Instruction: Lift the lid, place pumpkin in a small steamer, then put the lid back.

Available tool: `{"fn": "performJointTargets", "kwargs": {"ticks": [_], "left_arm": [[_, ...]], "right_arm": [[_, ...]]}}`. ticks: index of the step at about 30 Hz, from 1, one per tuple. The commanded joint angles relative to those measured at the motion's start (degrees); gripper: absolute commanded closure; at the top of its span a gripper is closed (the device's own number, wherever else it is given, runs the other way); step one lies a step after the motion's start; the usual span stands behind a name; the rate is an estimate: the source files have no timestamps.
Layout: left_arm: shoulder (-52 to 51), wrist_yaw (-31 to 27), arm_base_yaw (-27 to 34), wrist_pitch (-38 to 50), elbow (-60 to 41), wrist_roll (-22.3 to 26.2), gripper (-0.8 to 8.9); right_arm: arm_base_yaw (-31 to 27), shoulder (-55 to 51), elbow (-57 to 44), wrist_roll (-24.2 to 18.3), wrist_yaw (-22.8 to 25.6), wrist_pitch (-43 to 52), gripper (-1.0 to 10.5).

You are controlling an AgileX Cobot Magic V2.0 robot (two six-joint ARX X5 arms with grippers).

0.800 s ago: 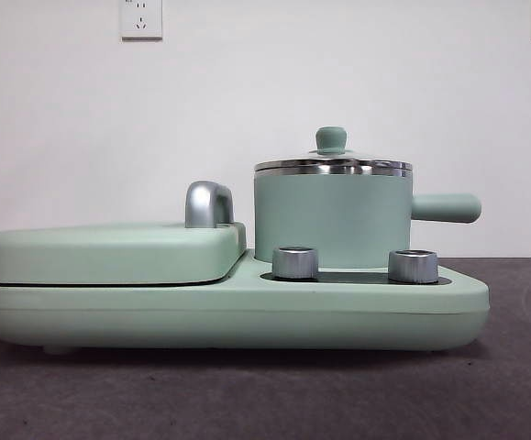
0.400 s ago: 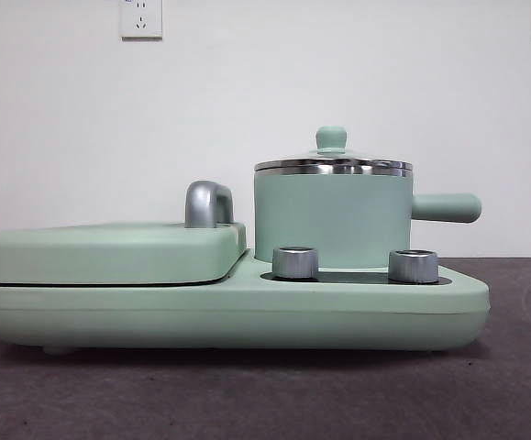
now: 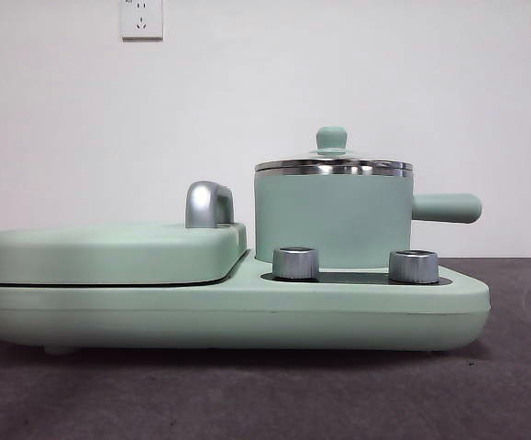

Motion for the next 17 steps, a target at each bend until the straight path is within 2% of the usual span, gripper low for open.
{"fn": "performJointTargets", "kwargs": {"ticks": [1, 2, 3, 4, 5, 6, 17], "left_arm": [[-3.32, -0.07, -0.33, 1.05, 0.24, -4.42, 4.17], [-4.24, -0.07, -0.33, 1.05, 0.24, -4.68, 5.26], [-5.14, -0.07, -0.33, 1.01, 0.24, -4.83, 7.12], [-5.86, -0.11, -0.33, 0.9, 0.24, -4.96, 8.13], [-6.25, -0.17, -0.33, 0.94, 0.24, -4.81, 7.94], [-6.51, -0.28, -0.33, 0.9, 0.24, -4.7, 8.08], [-6.69, -0.22, -0.33, 2.1, 0.26, -4.87, 8.07]], "right_arm": [[0.46, 0.15, 0.81, 0.79, -0.13, -0.17, 4.9], [0.46, 0.15, 0.81, 0.76, -0.15, -0.44, 4.9], [0.46, 0.15, 0.81, 0.76, -0.17, -0.87, 5.3], [0.46, 0.15, 0.81, 0.76, -0.13, -1.7, 7.0], [0.46, 0.15, 0.81, 0.26, -0.13, -2.38, 9.4], [0.46, 0.15, 0.79, -0.59, 0.02, -2.95, 9.1], [0.46, 0.13, 0.79, -0.55, 0.13, -2.47, 9.3]]}}
